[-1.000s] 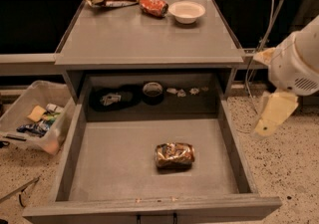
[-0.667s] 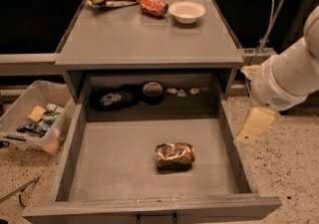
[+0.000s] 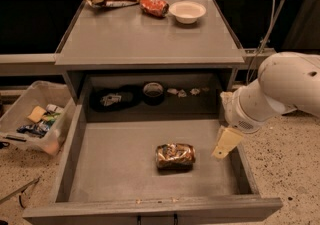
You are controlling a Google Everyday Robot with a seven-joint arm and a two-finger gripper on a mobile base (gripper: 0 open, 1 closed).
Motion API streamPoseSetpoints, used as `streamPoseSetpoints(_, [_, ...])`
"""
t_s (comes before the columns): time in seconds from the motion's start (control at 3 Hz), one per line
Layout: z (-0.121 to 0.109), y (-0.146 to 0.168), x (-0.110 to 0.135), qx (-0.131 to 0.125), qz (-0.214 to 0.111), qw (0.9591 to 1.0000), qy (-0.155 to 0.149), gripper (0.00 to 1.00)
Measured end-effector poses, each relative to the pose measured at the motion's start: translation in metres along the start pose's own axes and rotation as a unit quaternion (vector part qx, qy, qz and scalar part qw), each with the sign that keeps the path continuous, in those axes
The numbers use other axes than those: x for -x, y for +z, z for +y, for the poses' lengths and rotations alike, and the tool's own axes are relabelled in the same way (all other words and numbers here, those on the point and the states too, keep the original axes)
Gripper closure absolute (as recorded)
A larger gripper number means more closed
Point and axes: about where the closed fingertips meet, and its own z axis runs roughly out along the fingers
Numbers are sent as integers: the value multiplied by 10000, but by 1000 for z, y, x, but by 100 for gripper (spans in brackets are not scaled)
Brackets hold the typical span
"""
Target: Pick orange can from top drawer and place on counter
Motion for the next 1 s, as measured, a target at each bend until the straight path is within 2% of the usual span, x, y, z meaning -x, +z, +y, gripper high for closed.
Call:
streamPoseSetpoints(0.33, [0,0,0,1,-1,10000,0,0])
streamPoseSetpoints(0.67, [13,29,7,243,-165,9995,-70,0])
streamPoseSetpoints(1.0, [36,65,21,641,-447,9969,-129,0])
